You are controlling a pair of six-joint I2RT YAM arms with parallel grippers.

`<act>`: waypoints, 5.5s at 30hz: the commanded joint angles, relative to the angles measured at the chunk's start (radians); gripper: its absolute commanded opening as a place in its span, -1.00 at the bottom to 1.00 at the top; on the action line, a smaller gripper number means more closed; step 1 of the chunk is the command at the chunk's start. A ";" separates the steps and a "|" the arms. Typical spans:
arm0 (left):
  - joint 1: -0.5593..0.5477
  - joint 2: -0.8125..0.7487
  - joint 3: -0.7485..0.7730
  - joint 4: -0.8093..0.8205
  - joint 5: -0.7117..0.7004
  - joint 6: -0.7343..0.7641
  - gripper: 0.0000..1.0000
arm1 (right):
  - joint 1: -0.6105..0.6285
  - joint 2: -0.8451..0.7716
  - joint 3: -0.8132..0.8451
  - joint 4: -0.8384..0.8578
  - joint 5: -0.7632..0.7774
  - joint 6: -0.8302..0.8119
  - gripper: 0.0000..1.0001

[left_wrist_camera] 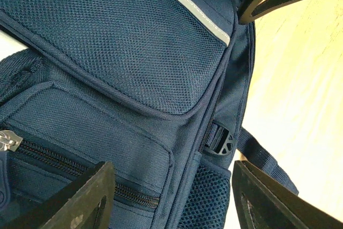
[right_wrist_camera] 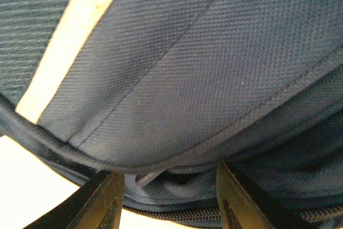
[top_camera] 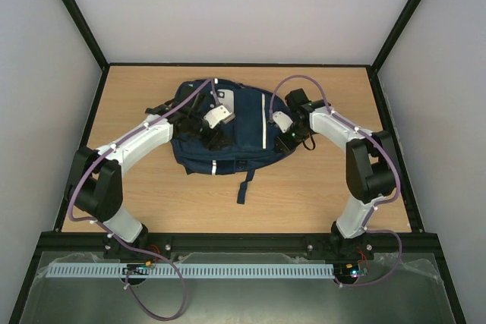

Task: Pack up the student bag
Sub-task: Zip the student bag at the center of the board.

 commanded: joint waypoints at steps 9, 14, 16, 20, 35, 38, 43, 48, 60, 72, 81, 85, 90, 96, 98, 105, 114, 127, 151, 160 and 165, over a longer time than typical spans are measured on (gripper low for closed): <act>-0.004 -0.021 -0.002 0.014 -0.006 -0.004 0.26 | 0.005 0.010 0.015 0.008 0.097 -0.005 -0.57; -0.020 -0.014 0.000 0.036 -0.050 -0.011 0.24 | 0.005 -0.008 0.032 -0.011 0.077 -0.011 -0.94; -0.040 -0.014 0.009 0.028 -0.057 0.022 0.22 | 0.006 -0.023 0.038 -0.027 0.082 -0.030 -0.98; -0.085 -0.014 0.032 0.038 -0.047 0.054 0.17 | 0.000 -0.061 0.050 -0.074 0.091 -0.075 -0.98; -0.289 -0.025 0.000 0.315 -0.075 0.120 0.12 | 0.008 -0.196 0.120 -0.300 -0.163 -0.195 -0.98; -0.311 -0.027 -0.035 0.387 -0.108 0.085 0.12 | 0.022 -0.204 0.143 -0.327 -0.209 -0.164 -0.98; -0.341 -0.035 -0.086 0.437 -0.186 0.047 0.14 | 0.024 -0.197 0.173 -0.345 -0.276 -0.123 -0.98; -0.349 -0.032 -0.119 0.494 -0.301 -0.005 0.00 | 0.025 -0.203 0.176 -0.373 -0.277 -0.142 -0.98; -0.350 0.038 -0.080 0.494 -0.284 0.003 -0.74 | 0.010 -0.179 0.154 -0.360 -0.245 -0.134 -0.98; -0.306 -0.026 -0.123 0.338 -0.108 0.126 -0.95 | -0.124 -0.024 0.262 -0.336 -0.182 -0.195 -0.98; -0.212 -0.124 -0.148 0.023 -0.038 0.406 -0.95 | -0.140 0.118 0.422 -0.288 -0.154 -0.168 -0.98; -0.117 -0.202 -0.188 -0.147 -0.069 0.588 -0.95 | -0.128 0.113 0.415 -0.287 -0.187 -0.160 -0.98; 0.079 -0.230 -0.194 -0.279 -0.098 0.712 -0.95 | -0.012 0.029 0.293 -0.270 -0.228 -0.177 -0.98; 0.182 -0.258 -0.132 -0.287 -0.064 0.699 -0.24 | 0.150 -0.001 0.278 -0.260 -0.290 -0.119 -0.98; 0.176 -0.295 -0.131 -0.260 0.003 0.689 -0.04 | 0.163 0.005 0.293 -0.262 -0.309 -0.106 -0.98; 0.051 -0.262 -0.111 -0.057 0.012 0.416 0.09 | 0.163 0.031 0.303 -0.270 -0.328 -0.104 -0.98; 0.008 -0.096 -0.017 0.018 0.138 0.262 0.16 | 0.163 0.033 0.304 -0.265 -0.326 -0.094 -0.98; -0.092 -0.039 -0.114 0.224 -0.141 0.109 -0.17 | 0.162 0.032 0.316 -0.278 -0.315 -0.110 -0.98; -0.183 -0.217 -0.237 0.051 -0.041 0.510 -0.95 | 0.058 0.095 0.344 -0.271 -0.266 -0.115 -0.98; -0.164 -0.261 -0.259 -0.067 -0.063 0.612 -0.95 | 0.056 0.149 0.421 -0.243 -0.198 -0.152 -0.98; -0.164 -0.277 -0.268 -0.078 -0.072 0.635 -0.95 | 0.056 0.158 0.421 -0.197 -0.166 -0.137 -0.98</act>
